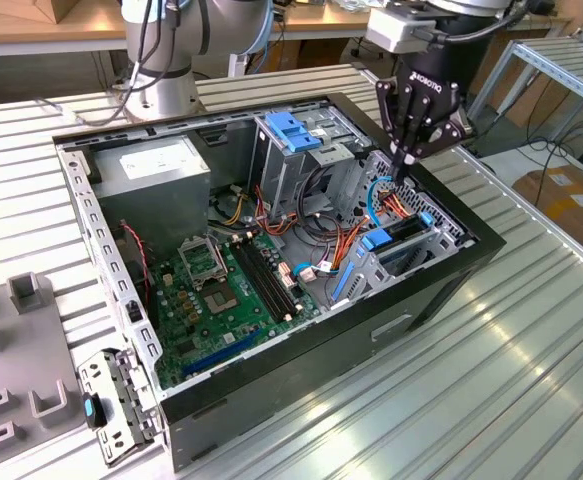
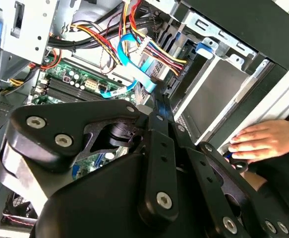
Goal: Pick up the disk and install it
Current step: 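Insert the second disk wire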
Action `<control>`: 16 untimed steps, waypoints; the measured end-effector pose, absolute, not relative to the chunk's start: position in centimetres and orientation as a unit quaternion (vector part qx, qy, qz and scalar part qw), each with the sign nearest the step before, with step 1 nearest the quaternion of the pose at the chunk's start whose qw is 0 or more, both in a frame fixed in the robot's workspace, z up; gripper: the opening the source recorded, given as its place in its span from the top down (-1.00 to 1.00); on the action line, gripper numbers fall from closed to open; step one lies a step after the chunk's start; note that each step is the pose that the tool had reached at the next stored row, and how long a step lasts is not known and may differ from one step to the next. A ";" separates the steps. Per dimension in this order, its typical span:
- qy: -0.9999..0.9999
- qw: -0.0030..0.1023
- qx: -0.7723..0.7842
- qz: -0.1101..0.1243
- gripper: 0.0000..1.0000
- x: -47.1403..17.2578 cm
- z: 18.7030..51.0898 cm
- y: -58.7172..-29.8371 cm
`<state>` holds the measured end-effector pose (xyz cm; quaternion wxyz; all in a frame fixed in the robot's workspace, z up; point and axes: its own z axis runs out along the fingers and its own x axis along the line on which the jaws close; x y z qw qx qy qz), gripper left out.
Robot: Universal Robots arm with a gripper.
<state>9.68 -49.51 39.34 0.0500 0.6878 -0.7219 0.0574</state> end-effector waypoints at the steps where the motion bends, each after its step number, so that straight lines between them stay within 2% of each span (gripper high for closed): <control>1: -0.722 0.054 0.688 0.061 0.79 9.7 39.3 -49.3; 7: -0.720 0.068 0.686 0.073 0.79 9.9 39.3 -48.5; 13: -0.720 0.071 0.686 0.075 0.77 10.1 39.2 -48.0; 16: -0.719 0.074 0.686 0.079 0.40 10.1 39.1 -47.9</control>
